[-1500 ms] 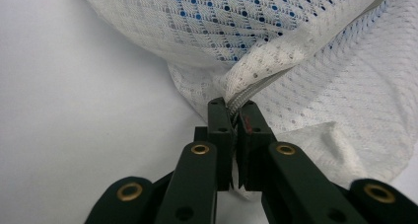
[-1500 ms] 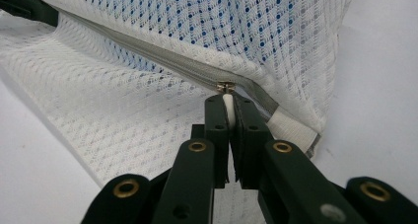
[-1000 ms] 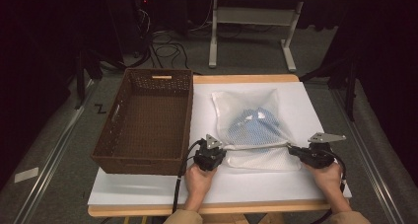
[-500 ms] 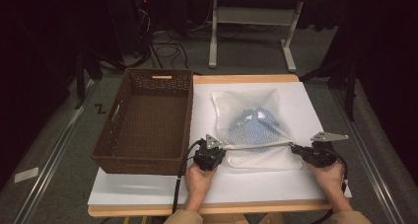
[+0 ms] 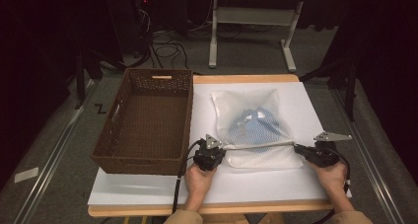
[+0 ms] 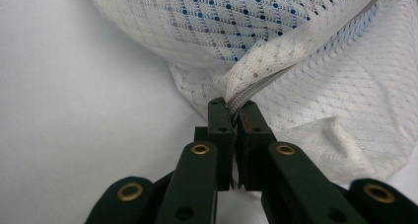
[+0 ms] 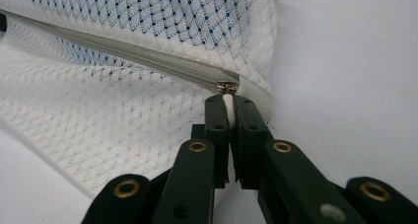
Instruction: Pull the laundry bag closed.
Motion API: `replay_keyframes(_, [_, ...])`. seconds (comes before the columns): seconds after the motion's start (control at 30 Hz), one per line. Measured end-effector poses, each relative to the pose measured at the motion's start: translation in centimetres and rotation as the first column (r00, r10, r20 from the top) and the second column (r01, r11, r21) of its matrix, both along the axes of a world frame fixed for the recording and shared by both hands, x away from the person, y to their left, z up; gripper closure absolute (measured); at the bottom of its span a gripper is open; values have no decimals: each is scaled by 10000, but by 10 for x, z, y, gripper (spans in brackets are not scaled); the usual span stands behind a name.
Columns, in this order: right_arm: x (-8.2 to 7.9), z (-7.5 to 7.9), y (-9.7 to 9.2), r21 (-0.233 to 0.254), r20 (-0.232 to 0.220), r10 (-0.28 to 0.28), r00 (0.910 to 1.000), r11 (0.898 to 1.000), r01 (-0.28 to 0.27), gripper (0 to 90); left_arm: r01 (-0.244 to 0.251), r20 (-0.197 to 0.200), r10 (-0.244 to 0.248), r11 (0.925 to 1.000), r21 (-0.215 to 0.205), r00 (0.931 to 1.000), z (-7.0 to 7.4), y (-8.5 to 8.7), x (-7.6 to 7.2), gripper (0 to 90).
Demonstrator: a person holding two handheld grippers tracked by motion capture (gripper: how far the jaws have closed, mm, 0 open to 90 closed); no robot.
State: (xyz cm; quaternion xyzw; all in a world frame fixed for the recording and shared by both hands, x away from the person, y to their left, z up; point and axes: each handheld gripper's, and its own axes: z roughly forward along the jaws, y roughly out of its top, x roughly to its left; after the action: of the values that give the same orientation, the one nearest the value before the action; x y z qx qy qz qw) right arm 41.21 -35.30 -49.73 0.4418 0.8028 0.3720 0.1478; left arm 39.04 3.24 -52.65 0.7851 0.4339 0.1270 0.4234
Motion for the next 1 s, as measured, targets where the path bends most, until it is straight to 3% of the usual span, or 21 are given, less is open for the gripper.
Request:
replay_keyframes(0.53, [1,-2,-1,-270,10,-122,9999,9996,123,871,-5,16,5,9999,-132,10000,0,1,0,866])
replay_keyframes(0.83, [2,-4,-4,-35,-148,-188,9997,9998,188,870,-34,-26,34,10000,-50,10000,0,0,1,861])
replay_keyframes(1.0, [1,-5,-3,130,-73,-282,9996,9995,283,865,131,210,-129,9999,-84,9997,1,0,-2,847])
